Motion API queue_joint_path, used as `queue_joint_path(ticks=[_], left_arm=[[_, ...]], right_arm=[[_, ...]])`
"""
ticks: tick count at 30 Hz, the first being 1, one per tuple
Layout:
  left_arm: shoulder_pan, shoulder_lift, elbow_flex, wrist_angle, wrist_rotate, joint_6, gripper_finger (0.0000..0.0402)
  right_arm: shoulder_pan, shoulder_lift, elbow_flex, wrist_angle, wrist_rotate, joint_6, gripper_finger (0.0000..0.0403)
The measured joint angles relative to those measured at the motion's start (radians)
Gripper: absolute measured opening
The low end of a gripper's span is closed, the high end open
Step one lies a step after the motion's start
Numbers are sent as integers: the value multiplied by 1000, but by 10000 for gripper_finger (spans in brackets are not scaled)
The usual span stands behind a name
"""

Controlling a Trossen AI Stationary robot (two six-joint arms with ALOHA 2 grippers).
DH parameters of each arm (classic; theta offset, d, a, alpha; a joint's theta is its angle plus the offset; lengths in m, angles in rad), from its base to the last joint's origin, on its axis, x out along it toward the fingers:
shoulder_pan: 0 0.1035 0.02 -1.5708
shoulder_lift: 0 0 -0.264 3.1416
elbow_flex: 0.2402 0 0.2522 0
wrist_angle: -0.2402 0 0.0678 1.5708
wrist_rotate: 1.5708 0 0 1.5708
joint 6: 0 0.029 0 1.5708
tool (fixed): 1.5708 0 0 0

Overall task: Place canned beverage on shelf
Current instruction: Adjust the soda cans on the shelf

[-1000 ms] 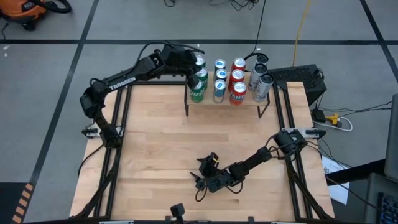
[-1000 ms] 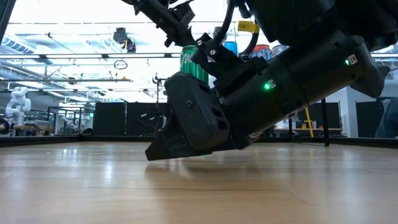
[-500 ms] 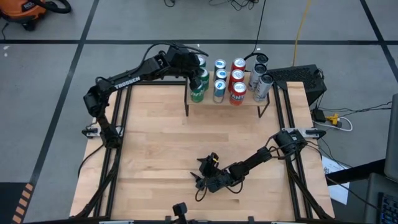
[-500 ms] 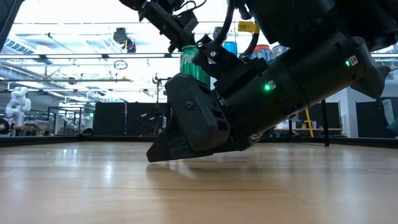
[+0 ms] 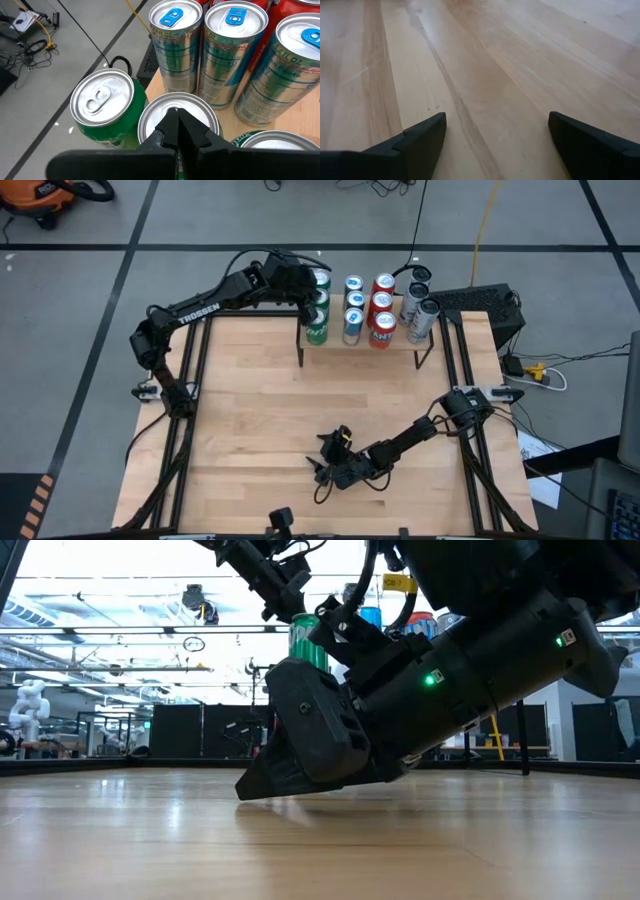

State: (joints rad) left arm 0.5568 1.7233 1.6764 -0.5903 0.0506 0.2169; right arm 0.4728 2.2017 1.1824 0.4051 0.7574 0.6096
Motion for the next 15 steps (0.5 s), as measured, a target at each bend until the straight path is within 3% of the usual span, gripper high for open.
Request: queue_joint_path(ticks=[8,15], left_arm=[[-2,-41,-6,-10,-8,8,15],[-7,-173,-5,2,-43,-11,127]], right_arm=[[20,-4,0,1,87,-14,338],[17,-68,0,0,83,-106,338]])
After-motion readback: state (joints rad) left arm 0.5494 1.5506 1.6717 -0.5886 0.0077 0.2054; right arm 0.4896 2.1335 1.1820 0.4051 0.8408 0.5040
